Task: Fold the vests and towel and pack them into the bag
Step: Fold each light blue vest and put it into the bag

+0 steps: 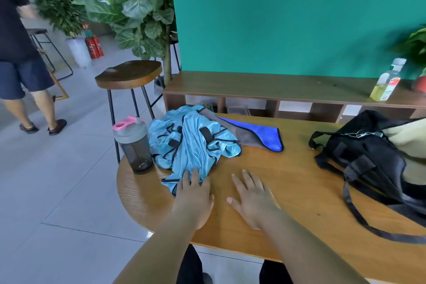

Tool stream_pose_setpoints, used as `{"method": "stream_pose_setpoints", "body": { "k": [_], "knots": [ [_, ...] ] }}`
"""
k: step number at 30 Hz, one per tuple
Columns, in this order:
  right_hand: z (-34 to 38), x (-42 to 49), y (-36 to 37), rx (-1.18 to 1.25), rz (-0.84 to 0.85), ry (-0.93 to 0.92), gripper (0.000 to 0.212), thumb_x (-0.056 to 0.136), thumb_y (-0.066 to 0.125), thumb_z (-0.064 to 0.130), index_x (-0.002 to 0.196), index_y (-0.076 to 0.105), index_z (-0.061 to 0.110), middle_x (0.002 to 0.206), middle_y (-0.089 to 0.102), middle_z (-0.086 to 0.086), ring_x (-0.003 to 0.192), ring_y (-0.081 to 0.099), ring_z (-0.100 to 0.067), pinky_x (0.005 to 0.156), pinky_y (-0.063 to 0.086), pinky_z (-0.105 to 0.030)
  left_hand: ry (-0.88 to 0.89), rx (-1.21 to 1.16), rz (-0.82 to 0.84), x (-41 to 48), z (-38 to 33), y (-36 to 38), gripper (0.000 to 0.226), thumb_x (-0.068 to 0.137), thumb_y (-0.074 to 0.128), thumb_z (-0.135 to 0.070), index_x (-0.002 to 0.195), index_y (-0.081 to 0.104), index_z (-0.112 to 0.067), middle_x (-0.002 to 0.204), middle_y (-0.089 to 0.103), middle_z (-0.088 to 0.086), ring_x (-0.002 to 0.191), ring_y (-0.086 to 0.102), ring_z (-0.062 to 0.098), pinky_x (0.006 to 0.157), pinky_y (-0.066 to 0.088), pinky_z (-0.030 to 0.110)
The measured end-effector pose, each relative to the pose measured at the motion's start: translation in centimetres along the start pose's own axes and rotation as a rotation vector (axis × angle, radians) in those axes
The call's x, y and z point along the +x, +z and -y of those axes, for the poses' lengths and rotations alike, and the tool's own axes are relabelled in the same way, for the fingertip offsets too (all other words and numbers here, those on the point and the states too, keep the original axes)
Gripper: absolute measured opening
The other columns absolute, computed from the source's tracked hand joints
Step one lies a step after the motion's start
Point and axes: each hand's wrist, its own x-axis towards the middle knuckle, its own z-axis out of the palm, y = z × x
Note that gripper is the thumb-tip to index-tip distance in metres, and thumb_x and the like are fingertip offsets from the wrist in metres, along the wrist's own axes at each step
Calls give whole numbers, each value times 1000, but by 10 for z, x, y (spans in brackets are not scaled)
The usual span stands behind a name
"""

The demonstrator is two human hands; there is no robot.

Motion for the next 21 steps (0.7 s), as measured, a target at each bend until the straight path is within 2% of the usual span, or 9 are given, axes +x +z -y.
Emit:
{"method": "stream_pose_setpoints", "body": {
  "k": [2, 4, 7, 10, 14, 16, 18, 20, 21],
  "knots": [
    [4, -1, 15, 6, -102, 31, 71, 106, 15, 67, 167, -5, 36, 176, -13, -1, 162, -11, -25, 131, 2, -49, 12, -54, -41, -6, -1, 10, 58, 112, 29, -45, 164, 25, -19, 175, 6, 10, 161, 4, 34, 130, 15, 50],
    [4, -5, 21, 86, -210, 61, 71, 106, 20, 65, 167, 0, 36, 176, -4, 4, 162, 0, -20, 132, 4, -43, 50, -103, -150, -11, -8, 18, 52, 110, 40, -37, 159, 39, -19, 170, 29, 3, 156, 24, 27, 127, 23, 44],
    [2, -5, 25, 149, -299, 33, 72, 106, 29, 62, 167, -3, 37, 175, -1, 9, 160, 11, -17, 131, 10, -38, 210, -150, -220, -9, -10, 23, 47, 86, 77, -20, 133, 70, -20, 133, 68, -6, 120, 59, 17, 108, 49, 32],
    [3, -5, 26, 158, -336, 1, 71, 108, 30, 57, 166, -6, 39, 175, -3, 13, 159, 14, -15, 131, 14, -38, 319, -190, -289, -5, -2, 30, 49, 76, 84, -10, 123, 76, -20, 120, 72, -9, 108, 64, 13, 99, 55, 25],
    [1, -5, 27, 175, -354, -79, 71, 109, 41, 44, 164, -5, 48, 174, -1, 18, 156, 18, -12, 127, 25, -38, 543, -203, -322, -3, -6, 38, 41, 92, 57, -10, 131, 66, -21, 128, 64, -7, 112, 61, 12, 96, 57, 27],
    [-2, -3, 30, 169, -357, -112, 66, 108, 44, 41, 164, 9, 51, 172, 11, 20, 155, 19, -9, 127, 24, -36, 561, -219, -360, -5, -10, 39, 40, 94, 47, -13, 130, 64, -22, 127, 62, -5, 107, 65, 11, 85, 59, 25],
    [-4, -1, 32, 204, -383, -120, 50, 108, 48, 43, 157, 39, 48, 163, 35, 23, 152, 28, -8, 124, 29, -37, 516, -222, -448, -7, -10, 38, 39, 93, 47, -13, 125, 65, -23, 126, 60, -3, 102, 66, 13, 80, 59, 27],
    [-6, -1, 34, 245, -459, -125, 31, 103, 62, 38, 133, 68, 41, 142, 59, 23, 140, 47, -9, 114, 44, -40, 442, -190, -542, -10, -9, 36, 37, 90, 52, -10, 123, 65, -20, 129, 58, 4, 114, 63, 21, 96, 56, 38],
    [-8, 0, 37, 278, -517, -135, 22, 99, 70, 33, 120, 75, 37, 130, 66, 23, 130, 55, -8, 105, 50, -38, 377, -167, -552, -11, -8, 34, 37, 91, 55, -13, 127, 63, -19, 134, 56, 8, 125, 57, 27, 106, 50, 45]
  ]
}}
